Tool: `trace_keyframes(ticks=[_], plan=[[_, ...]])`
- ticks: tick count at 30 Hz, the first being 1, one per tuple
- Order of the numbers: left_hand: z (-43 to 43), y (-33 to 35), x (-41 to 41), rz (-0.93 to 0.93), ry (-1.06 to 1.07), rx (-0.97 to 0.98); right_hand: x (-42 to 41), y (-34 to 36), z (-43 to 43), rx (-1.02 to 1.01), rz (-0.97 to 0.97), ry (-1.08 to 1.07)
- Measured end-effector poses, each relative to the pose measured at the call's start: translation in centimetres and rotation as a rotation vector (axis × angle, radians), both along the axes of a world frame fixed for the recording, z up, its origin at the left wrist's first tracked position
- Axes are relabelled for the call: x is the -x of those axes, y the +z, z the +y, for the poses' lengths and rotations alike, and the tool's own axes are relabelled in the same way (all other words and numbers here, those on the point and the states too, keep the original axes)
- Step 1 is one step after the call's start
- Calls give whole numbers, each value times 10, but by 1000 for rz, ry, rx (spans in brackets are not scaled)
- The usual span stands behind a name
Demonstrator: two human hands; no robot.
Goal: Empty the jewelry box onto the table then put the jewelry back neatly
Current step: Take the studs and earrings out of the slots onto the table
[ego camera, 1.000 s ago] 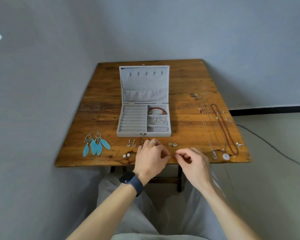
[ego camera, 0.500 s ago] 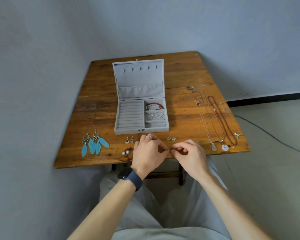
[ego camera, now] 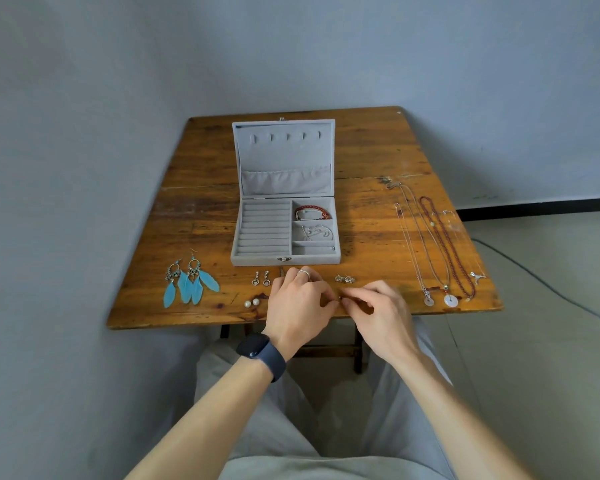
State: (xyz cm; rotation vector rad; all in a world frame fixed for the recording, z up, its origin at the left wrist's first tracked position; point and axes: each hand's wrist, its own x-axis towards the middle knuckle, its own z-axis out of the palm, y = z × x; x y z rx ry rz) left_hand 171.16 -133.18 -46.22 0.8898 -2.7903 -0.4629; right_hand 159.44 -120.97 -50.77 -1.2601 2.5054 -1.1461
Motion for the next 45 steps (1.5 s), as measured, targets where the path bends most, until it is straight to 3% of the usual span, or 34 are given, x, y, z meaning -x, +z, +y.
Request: trace_keyframes(ticks=[6,21,30,45], plan=[[-4,-4,-1,7,-22,55,-2,-2,0,-1,65,-16],[-4,-3,0,-13,-62,13,0,3,13,38,-92,-2],[0,-3,4,-9,-31,26,-3,0,5,39,-13,-55],[-4,-8,2,15,-80,15,0,-4,9,77,-40,-29]])
